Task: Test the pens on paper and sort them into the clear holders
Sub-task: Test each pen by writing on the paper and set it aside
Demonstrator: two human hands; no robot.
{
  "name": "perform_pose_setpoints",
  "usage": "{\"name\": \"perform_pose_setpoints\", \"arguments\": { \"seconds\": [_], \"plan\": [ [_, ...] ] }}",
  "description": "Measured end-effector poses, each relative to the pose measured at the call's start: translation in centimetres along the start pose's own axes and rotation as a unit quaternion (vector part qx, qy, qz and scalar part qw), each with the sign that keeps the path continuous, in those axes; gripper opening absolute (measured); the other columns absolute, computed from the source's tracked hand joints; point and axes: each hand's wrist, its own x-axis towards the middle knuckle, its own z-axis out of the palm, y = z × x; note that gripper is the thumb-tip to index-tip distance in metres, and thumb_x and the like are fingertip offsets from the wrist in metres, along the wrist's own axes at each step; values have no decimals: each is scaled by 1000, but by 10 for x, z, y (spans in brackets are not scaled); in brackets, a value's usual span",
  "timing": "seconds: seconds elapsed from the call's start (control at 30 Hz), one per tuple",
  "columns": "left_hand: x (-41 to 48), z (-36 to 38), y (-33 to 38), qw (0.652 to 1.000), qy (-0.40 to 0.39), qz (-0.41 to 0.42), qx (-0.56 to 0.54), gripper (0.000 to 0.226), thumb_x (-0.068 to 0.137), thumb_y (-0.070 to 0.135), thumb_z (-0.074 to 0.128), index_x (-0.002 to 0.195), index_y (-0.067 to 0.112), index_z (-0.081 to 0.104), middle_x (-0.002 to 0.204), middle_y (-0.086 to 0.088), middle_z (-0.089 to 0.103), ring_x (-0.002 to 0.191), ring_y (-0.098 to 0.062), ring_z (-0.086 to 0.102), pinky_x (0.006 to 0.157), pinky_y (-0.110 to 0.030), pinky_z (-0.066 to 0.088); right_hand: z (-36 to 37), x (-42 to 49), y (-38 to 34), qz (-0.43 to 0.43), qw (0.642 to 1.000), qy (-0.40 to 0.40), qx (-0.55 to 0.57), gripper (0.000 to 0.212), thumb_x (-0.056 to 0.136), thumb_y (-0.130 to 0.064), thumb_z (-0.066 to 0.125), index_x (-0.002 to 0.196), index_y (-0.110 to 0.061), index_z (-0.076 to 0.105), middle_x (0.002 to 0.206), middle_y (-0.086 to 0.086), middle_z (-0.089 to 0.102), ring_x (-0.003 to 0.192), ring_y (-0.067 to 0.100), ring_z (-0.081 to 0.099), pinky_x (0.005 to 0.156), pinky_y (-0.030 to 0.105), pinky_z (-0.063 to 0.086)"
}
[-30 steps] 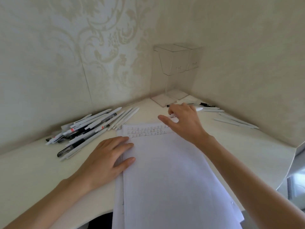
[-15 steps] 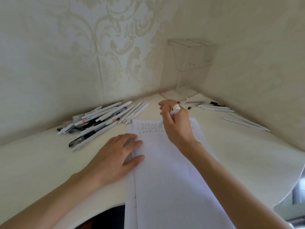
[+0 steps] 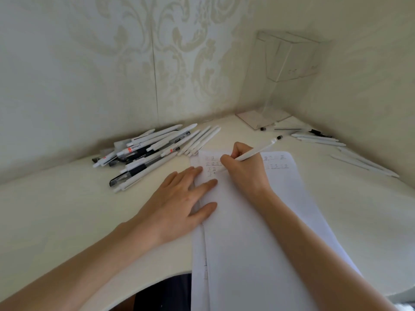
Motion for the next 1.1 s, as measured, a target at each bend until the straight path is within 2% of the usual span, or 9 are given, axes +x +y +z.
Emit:
{"name": "perform_pose_setpoints", "arguments": {
  "seconds": [0.2,0.4,0.8,0.93,1.1],
  "plan": [
    [0,-2,2,1000,-2,-2,5,81,70,67,-4,144,41,19,153,2,10,138,-13,7,110,-22,0,1,-1,3,-3,1000,1,5,26,77,-10,57,64,-13,34,58,3,35,52,9,29,42,16,23],
    [1,1,2,1000,10,-2,-21,78,74,67,5,142,37,30,152,-1,18,137,-17,14,108,-23,4,1,-1,3,3,1000,8,24,22,77,-8,55,66,-10,36,62,10,36,57,15,31,44,20,24],
    [0,1,2,999,24,1,-24,71,80,64,16,137,30,43,147,-8,32,135,-24,27,106,-27,11,1,-2,2,-6,1000,9,29,30,77,-5,55,62,-14,30,59,3,29,54,9,25,44,18,22],
    [0,0,2,999,24,1,-21,71,80,64,15,137,31,42,147,-7,32,134,-23,27,106,-25,9,1,-3,1,-2,1000,-6,23,22,76,-8,56,64,-10,37,61,9,36,57,14,32,50,26,27],
    [-1,0,1,1000,17,5,-18,74,79,66,10,140,34,35,150,-4,25,135,-19,21,106,-22,5,1,-4,0,6,1000,-14,23,24,76,-9,56,64,-12,36,61,6,34,56,12,29,48,24,25]
  ]
}}
